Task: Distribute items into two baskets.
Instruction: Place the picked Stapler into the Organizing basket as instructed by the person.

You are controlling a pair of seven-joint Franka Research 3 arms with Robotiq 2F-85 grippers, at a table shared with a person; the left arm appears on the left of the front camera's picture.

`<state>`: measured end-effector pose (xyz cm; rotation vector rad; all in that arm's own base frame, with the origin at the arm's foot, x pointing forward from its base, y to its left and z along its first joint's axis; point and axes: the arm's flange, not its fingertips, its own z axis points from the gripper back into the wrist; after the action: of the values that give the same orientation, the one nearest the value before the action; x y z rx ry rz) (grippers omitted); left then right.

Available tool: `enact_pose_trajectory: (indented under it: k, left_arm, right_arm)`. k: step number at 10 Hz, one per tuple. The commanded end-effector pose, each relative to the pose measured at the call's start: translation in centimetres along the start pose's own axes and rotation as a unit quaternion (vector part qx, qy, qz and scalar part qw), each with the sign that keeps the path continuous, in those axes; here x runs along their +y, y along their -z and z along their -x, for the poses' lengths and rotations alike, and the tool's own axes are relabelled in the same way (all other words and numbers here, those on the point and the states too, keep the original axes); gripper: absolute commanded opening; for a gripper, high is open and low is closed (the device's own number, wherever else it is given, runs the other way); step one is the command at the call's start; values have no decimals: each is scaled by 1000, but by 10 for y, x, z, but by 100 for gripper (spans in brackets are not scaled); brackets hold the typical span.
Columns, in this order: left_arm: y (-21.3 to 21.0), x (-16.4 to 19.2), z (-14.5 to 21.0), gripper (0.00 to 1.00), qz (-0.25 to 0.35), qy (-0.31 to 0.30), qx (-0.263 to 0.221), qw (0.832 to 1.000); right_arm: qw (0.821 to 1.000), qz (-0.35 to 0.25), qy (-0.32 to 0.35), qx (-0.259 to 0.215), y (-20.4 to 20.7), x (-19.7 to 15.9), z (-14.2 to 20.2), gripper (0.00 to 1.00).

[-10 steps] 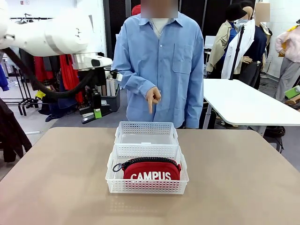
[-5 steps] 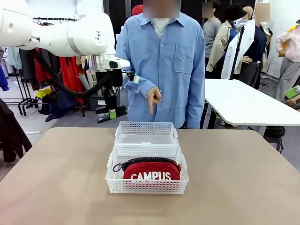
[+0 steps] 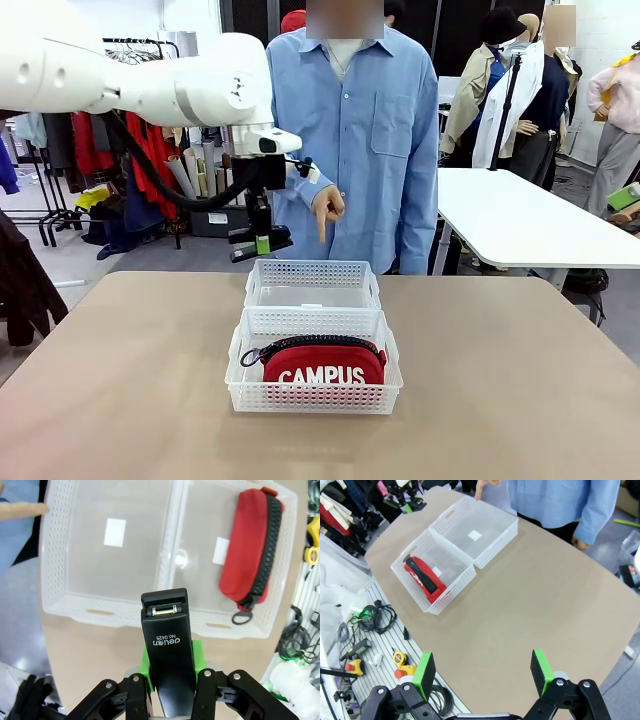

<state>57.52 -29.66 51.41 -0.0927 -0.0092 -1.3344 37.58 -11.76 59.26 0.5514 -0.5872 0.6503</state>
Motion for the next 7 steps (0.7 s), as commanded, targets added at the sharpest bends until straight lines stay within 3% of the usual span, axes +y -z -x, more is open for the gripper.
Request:
enact_pose_trajectory:
  k: [1, 7]
  left_arm:
    - [1, 12, -24, 0, -27, 20, 2, 999]
    - [34, 35, -74, 0, -73, 59, 0, 996]
  right_arm:
    - [1000, -1, -1, -1, 0, 1, 0, 100]
    - [1000, -1, -1, -1, 0, 1, 0, 100]
